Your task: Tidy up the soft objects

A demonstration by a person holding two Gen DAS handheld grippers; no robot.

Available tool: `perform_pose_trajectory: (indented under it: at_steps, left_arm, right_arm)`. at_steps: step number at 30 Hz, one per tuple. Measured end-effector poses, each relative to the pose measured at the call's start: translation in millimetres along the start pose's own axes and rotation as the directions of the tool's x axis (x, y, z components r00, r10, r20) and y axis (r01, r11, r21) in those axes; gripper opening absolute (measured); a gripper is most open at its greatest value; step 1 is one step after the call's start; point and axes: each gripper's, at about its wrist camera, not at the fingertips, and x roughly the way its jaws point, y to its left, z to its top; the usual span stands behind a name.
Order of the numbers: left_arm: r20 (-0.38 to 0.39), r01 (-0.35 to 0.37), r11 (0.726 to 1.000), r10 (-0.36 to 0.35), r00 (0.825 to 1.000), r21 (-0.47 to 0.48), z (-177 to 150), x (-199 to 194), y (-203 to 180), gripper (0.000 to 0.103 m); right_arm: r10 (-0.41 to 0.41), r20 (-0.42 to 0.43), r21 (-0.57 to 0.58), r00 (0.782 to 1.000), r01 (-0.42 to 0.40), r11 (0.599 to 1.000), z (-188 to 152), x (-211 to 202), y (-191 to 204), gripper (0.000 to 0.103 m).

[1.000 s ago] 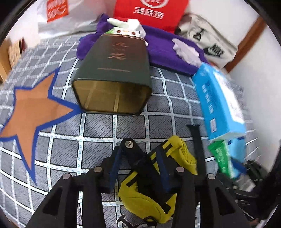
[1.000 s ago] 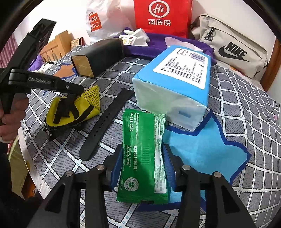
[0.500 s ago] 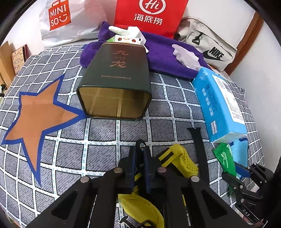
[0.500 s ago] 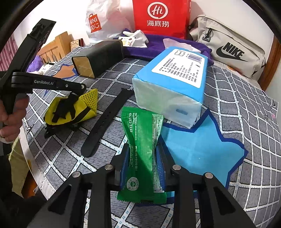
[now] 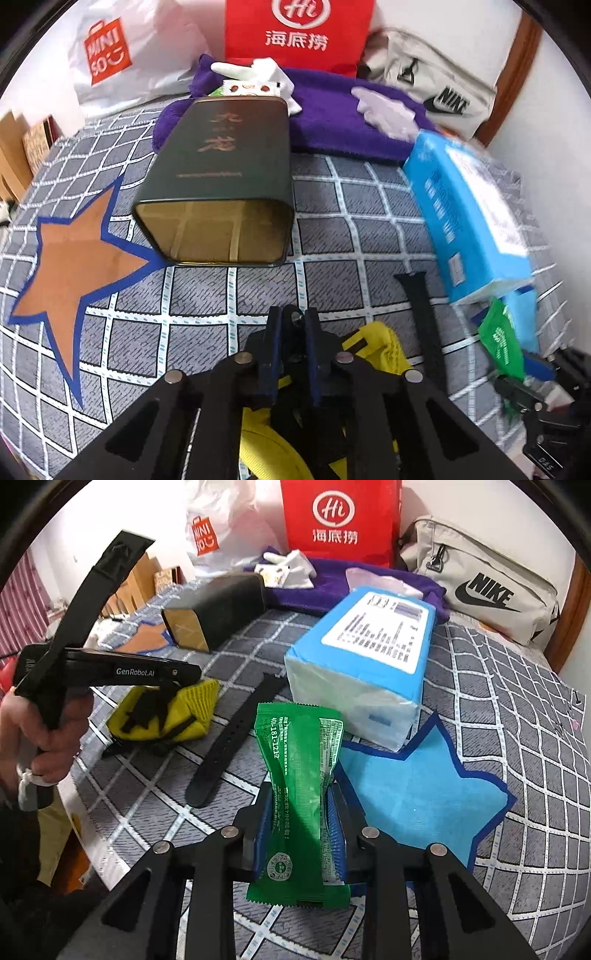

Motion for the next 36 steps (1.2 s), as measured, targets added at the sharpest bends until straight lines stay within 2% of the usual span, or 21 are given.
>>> perform_pose_trajectory:
  at_steps: [4, 13, 19, 23, 27, 36]
  left_arm:
    - [0.03, 0.025, 1.0, -0.025, 0.999, -0.014, -0.9, -15.1, 6.4, 0.012]
    - [0.097, 0.114, 0.992, -0.109, 0.989, -0.053, 9.7, -49.0, 13.6, 0.012]
    - [0.14, 0.15, 0.988, -0.143, 0.98, -0.043, 22.7, -69.8, 11.2, 0.011]
    - [0.156, 0.153, 0.987, -0.146, 0.977, -0.036, 30.9, -79.7, 9.2, 0.008]
    - [0.168, 0.177, 0.983, -0.168, 0.971, -0.039, 40.4, -86.1, 9.2, 0.008]
    - [0.191, 0.17, 0.985, -0.161, 0.968, -0.029, 55.1, -95.4, 9.5, 0.008]
  right_arm:
    - [0.029, 0.032, 0.026, 0.999, -0.03, 0.999, 2.6, -14.7, -5.2, 0.027]
    - [0.012, 0.096, 0.035, 0.995, -0.016, 0.999, 23.1, -42.9, -7.9, 0.027]
    - [0.01, 0.122, 0.029, 0.992, -0.014, 0.999, 39.9, -51.3, -7.4, 0.027]
    - [0.011, 0.14, 0.03, 0.99, -0.016, 0.999, 52.6, -54.3, -8.7, 0.027]
    - [0.014, 0.152, 0.033, 0.988, -0.02, 0.999, 67.3, -54.3, -12.8, 0.027]
    - [0.027, 0.155, 0.034, 0.988, -0.032, 0.999, 87.4, -47.9, -19.2, 0.027]
